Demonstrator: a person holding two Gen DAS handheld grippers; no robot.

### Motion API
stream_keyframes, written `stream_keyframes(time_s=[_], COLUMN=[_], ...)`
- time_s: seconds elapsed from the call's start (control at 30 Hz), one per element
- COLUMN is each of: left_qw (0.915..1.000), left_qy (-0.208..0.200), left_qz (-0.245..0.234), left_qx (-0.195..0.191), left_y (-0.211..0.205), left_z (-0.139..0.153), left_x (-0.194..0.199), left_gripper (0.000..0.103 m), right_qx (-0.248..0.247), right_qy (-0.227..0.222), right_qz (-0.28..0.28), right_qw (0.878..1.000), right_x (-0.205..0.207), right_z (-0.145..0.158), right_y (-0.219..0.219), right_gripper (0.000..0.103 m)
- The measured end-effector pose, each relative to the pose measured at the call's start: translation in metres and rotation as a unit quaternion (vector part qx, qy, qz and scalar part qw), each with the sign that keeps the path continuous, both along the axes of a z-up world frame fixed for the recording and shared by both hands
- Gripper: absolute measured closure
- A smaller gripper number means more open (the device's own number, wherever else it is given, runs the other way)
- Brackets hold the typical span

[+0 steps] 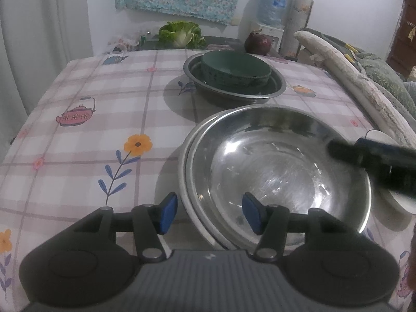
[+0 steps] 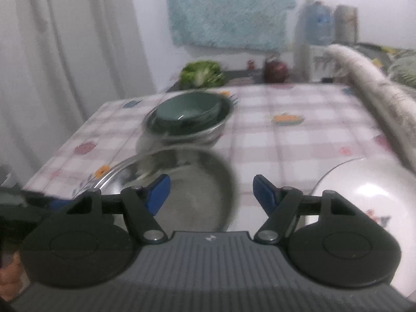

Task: Organize plates and bowls
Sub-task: 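Move both grippers to the rim of the white printed plate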

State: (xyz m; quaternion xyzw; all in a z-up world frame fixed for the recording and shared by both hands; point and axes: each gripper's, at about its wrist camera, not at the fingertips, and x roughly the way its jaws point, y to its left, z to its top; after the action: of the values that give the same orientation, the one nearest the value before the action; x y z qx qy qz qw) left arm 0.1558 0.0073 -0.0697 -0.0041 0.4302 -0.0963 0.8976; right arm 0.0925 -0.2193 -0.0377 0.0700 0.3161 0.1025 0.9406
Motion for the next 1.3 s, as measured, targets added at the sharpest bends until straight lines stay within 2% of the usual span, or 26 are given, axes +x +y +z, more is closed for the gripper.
stream_keyframes(time_s=[0.13,0.27,0.43,0.5,0.63,0.8,1.07,1.3], left_qw=[1.0000,1.0000,1.0000,1.0000,0.9996,0.9984,0.9944,0.9907], left_qy=[0.000,-0.003,-0.002,-0.003,-0.016,-0.040,-0.081,-0.093], left_qz=[-0.003,-0.005,0.004,0.007,0.008,0.012,-0.026,-0.096], left_qx=[0.000,0.000,0.001,0.004,0.021,0.039,0.063,0.028], left_y=[-0.001,0.001,0.004,0.004,0.003,0.000,-0.037,-0.105], left_z=[0.001,0.002,0.002,0.004,0.011,0.025,0.052,0.061], left_x=[0.000,-0.002,-0.002,-0.002,-0.009,-0.020,-0.043,-0.057], left_gripper=[0.046,0.046,0.045,0.038,0.033,0.030,0.030,0.030], right_qx=[-0.027,-0.028,-0.017,-0.011,0.006,0.024,0.052,0.052], right_qy=[-0.012,-0.017,-0.013,-0.011,-0.008,-0.014,-0.021,-0.019], right_qz=[0.042,0.009,0.008,0.008,-0.003,-0.034,-0.120,-0.172], right_qw=[0.999,0.999,1.000,1.000,1.000,0.999,0.991,0.984], right_x=[-0.008,-0.004,-0.004,-0.006,-0.013,-0.031,-0.078,-0.107], right_z=[-0.001,0.002,0.003,0.004,0.007,0.014,0.011,0.006], right_y=[0.022,0.016,0.011,0.010,-0.002,-0.026,-0.093,-0.151], right_gripper=[0.034,0.034,0.033,0.032,0.029,0.020,0.019,0.021])
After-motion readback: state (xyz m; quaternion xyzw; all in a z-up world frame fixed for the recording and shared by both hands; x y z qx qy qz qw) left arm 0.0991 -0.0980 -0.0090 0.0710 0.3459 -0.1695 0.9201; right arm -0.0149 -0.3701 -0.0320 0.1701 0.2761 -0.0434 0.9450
